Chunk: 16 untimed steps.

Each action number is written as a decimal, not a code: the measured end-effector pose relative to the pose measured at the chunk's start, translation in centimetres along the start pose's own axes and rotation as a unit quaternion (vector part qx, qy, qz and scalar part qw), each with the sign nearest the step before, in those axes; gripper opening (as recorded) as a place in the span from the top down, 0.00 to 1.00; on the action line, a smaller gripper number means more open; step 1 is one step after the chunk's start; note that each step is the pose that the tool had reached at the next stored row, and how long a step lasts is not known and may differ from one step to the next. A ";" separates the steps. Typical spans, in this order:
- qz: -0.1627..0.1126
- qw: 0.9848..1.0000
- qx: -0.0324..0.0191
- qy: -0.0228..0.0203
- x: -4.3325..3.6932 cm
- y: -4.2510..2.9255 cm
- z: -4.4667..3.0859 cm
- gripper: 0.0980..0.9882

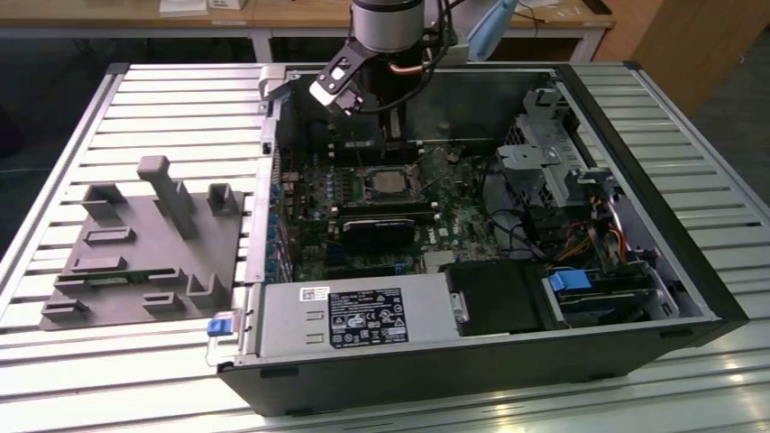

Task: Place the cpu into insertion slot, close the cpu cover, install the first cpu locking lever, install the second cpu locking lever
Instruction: 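Close the cpu cover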

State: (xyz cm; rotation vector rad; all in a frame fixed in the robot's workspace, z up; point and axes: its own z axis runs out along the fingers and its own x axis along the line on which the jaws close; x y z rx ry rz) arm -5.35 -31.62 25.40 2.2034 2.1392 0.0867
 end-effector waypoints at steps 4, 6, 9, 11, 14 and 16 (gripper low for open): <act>0.000 1.000 0.000 0.000 -0.01 0.07 -0.82 1.00; 0.000 1.000 0.000 0.000 -0.01 0.10 -1.07 1.00; 0.000 1.000 0.000 0.000 -0.01 0.10 -1.08 1.00; 0.000 1.000 0.000 0.000 -0.01 0.12 -1.08 1.00; 0.000 1.000 0.000 0.000 0.00 0.50 -1.05 1.00; 0.000 1.000 0.000 0.000 0.02 0.88 -1.01 1.00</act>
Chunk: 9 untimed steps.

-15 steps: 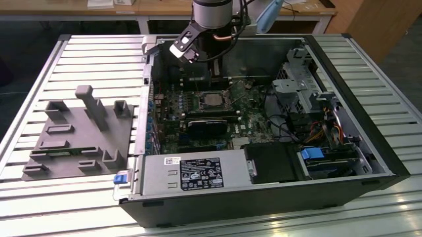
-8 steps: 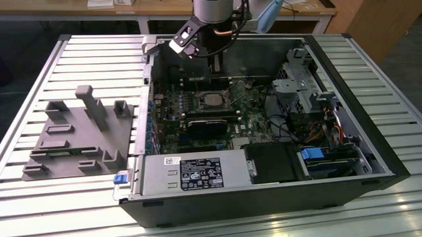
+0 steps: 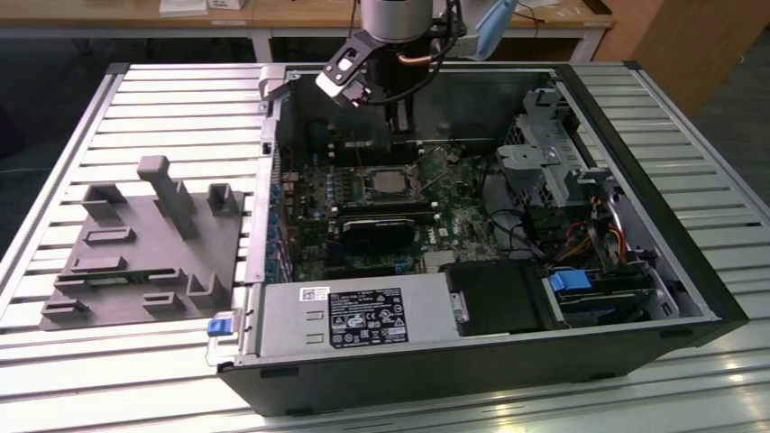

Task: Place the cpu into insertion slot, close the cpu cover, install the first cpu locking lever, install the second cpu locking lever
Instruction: 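Close the cpu cover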

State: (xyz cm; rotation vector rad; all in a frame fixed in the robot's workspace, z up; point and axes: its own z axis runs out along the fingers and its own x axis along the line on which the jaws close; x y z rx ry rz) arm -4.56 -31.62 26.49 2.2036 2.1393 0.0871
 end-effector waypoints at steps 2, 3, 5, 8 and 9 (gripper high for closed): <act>0.000 1.000 0.000 0.000 0.01 0.44 0.04 1.00; 0.000 1.000 0.000 0.000 0.02 0.67 0.06 1.00; 0.000 1.000 0.000 0.000 0.03 1.10 0.10 1.00; 0.000 1.000 0.000 0.000 0.06 1.82 0.16 1.00; 0.000 1.000 0.000 0.000 0.06 2.07 0.19 1.00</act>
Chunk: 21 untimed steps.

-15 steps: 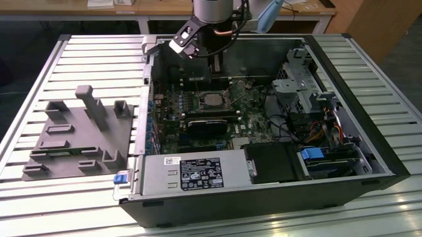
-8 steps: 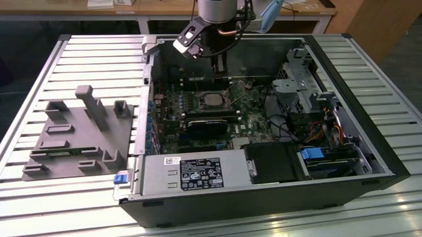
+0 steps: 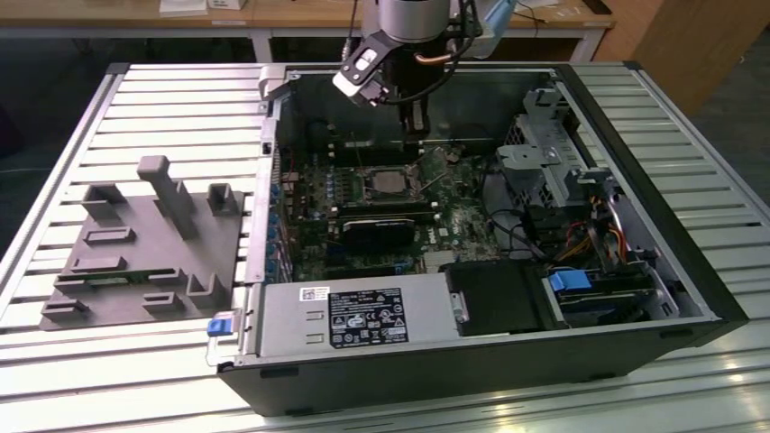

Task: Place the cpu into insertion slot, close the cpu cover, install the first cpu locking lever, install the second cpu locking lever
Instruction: 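Close the cpu cover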

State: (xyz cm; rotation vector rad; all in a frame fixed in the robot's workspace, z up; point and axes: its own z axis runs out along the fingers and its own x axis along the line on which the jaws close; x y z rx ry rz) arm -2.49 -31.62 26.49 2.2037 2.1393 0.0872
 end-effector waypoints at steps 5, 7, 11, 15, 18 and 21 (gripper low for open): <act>0.000 1.000 0.000 0.000 0.04 1.48 0.13 1.00; 0.000 1.000 0.000 0.000 0.06 1.98 0.17 1.00; 0.000 1.000 0.000 0.000 0.09 3.03 0.27 1.00; 0.000 1.000 0.000 0.000 0.12 4.14 0.36 1.00; 0.001 1.000 0.000 0.000 0.15 4.97 0.45 1.00; 0.001 1.000 0.000 0.000 0.17 5.74 0.51 1.00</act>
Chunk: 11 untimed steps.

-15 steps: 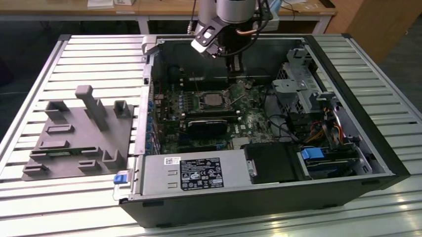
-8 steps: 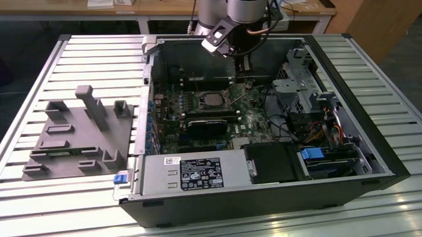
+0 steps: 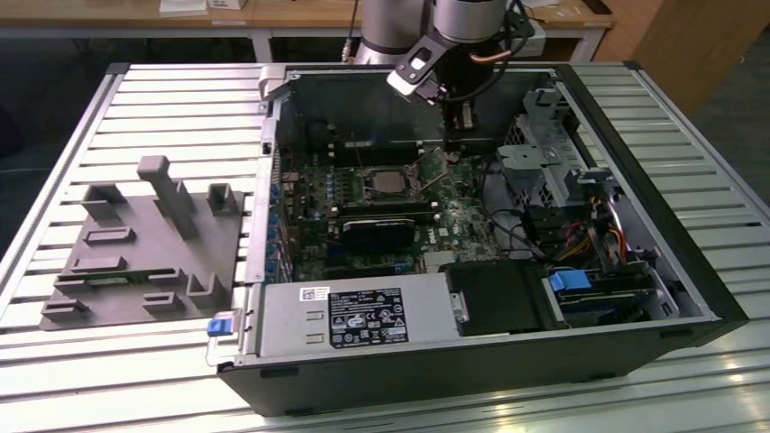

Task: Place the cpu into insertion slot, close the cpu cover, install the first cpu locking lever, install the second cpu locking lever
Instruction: 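Close the cpu cover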

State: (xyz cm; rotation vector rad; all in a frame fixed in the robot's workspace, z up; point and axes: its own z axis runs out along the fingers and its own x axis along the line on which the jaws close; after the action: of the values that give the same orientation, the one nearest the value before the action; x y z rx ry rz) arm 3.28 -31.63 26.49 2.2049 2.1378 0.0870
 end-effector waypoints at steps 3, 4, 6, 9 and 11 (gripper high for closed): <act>0.000 1.000 0.000 0.000 0.02 0.62 0.06 1.00; 0.000 1.000 0.000 0.000 0.03 0.76 0.09 1.00; 0.000 1.000 0.000 0.000 0.03 0.97 0.17 1.00; 0.000 1.000 0.000 0.000 0.04 1.17 0.46 1.00; 0.000 1.000 0.000 0.000 0.05 1.26 0.72 1.00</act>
State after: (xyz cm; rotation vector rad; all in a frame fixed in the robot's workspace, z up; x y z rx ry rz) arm 4.60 -31.62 25.88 2.2057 2.1370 0.0869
